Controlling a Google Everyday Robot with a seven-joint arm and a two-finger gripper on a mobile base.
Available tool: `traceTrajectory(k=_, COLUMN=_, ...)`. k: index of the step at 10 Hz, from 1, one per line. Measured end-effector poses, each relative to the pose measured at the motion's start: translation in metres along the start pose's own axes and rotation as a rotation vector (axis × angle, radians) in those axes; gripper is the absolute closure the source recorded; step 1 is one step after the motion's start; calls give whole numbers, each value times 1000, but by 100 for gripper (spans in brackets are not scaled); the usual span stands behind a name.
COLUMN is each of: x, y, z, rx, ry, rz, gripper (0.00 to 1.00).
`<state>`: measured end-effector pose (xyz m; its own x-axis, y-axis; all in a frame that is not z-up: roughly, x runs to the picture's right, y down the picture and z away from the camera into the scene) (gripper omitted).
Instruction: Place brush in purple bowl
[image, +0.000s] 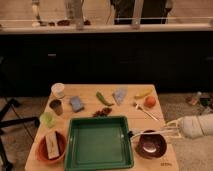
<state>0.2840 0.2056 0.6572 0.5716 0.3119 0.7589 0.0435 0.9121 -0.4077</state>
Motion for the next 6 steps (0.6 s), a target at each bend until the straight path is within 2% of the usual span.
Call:
traceTrajectory(k=3, x=14, y=10, z=5, rx=-12, ry=-9, rz=42, gripper=90)
traceTrajectory(k=6, x=26, y=13, z=17, rx=-39, ry=-22, rz=74, gripper=89)
